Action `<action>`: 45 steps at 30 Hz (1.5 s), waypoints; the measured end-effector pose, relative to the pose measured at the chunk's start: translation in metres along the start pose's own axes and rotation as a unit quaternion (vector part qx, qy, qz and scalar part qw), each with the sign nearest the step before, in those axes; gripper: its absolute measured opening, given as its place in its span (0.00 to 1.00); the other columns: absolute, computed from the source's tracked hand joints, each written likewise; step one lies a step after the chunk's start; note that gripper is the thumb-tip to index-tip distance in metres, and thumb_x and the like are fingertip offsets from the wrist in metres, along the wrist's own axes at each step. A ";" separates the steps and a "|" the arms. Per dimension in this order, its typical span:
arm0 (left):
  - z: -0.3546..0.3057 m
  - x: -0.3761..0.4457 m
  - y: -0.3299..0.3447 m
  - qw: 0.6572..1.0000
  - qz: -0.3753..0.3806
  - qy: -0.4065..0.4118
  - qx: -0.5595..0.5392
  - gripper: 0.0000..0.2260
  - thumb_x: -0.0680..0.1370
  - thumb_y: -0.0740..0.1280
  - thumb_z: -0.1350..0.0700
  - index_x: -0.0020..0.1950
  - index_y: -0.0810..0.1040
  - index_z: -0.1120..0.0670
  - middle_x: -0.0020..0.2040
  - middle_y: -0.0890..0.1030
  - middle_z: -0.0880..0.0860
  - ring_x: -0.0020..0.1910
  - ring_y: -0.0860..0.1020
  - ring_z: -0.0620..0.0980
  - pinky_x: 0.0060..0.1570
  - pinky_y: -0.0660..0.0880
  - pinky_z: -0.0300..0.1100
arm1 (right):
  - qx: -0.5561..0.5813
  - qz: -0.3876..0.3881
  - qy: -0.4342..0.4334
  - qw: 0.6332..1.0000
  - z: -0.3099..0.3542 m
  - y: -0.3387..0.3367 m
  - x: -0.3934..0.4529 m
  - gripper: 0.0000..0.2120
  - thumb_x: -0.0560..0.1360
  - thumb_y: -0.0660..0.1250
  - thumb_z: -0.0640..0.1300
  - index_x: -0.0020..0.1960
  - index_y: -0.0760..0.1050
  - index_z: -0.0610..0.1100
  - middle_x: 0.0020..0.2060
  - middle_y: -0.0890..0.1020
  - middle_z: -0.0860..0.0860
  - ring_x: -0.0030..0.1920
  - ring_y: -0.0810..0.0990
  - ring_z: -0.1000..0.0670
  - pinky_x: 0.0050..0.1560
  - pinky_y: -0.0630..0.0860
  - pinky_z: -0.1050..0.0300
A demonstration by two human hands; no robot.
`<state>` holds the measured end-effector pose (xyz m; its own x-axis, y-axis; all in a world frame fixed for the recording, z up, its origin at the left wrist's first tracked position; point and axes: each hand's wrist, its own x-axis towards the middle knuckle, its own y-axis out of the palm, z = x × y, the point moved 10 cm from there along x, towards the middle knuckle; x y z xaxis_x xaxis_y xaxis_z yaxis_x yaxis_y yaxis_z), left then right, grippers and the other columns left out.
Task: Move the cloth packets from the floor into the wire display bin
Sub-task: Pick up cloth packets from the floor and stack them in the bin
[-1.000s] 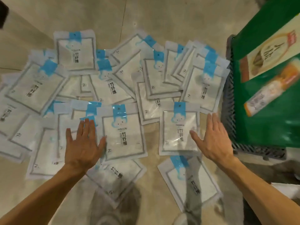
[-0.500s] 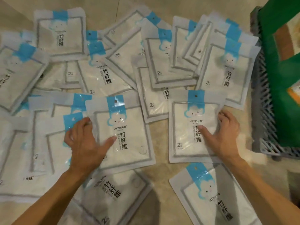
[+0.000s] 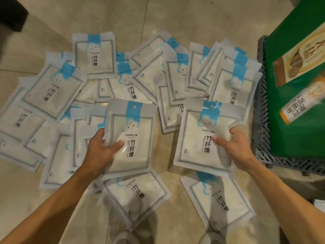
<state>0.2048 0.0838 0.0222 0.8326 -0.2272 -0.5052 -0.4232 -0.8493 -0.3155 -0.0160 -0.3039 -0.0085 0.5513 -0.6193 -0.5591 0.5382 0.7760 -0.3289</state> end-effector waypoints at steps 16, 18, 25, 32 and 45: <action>-0.274 -0.179 -0.155 0.983 -0.028 -0.062 -0.171 0.13 0.71 0.76 0.65 0.54 0.83 0.57 0.47 0.88 0.56 0.47 0.87 0.57 0.42 0.85 0.50 | 0.063 0.123 0.000 0.990 0.345 -0.066 -0.221 0.19 0.70 0.77 0.41 0.59 0.81 0.39 0.51 0.88 0.42 0.52 0.88 0.38 0.56 0.82 0.41; -0.320 -0.209 -0.186 0.977 -0.017 -0.058 -0.205 0.14 0.71 0.76 0.64 0.55 0.83 0.58 0.48 0.88 0.56 0.47 0.87 0.57 0.39 0.84 0.47 | 0.074 0.136 -0.011 0.988 0.399 -0.072 -0.251 0.21 0.69 0.76 0.43 0.60 0.80 0.38 0.52 0.88 0.40 0.54 0.87 0.36 0.57 0.82 0.40; -0.464 -0.323 -0.311 0.968 -0.004 -0.037 -0.249 0.25 0.62 0.81 0.62 0.59 0.82 0.60 0.55 0.86 0.62 0.52 0.85 0.64 0.49 0.83 0.59 | 0.066 0.194 -0.064 0.977 0.580 -0.074 -0.374 0.32 0.62 0.84 0.52 0.59 0.81 0.36 0.54 0.85 0.32 0.52 0.84 0.28 0.59 0.78 0.28; -0.557 -0.448 -0.439 0.959 -0.036 0.017 -0.281 0.29 0.64 0.80 0.60 0.65 0.79 0.59 0.57 0.85 0.62 0.54 0.84 0.65 0.40 0.85 0.53 | 0.019 0.247 -0.133 0.960 0.714 -0.054 -0.505 0.15 0.75 0.75 0.42 0.59 0.80 0.36 0.51 0.86 0.36 0.49 0.85 0.31 0.53 0.82 0.34; -0.586 -0.637 -0.565 0.938 -0.131 0.083 -0.311 0.50 0.45 0.89 0.51 0.66 0.78 0.58 0.59 0.84 0.63 0.55 0.84 0.66 0.46 0.83 0.62 | 0.034 0.345 -0.203 0.916 0.845 0.029 -0.677 0.07 0.76 0.71 0.33 0.55 0.80 0.36 0.45 0.88 0.40 0.42 0.89 0.42 0.40 0.87 0.50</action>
<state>0.1230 0.4295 0.9936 0.9446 0.0003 -0.3284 0.0505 -0.9882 0.1443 0.1655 0.0369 1.0038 0.9589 0.0115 -0.2834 0.0033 0.9987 0.0516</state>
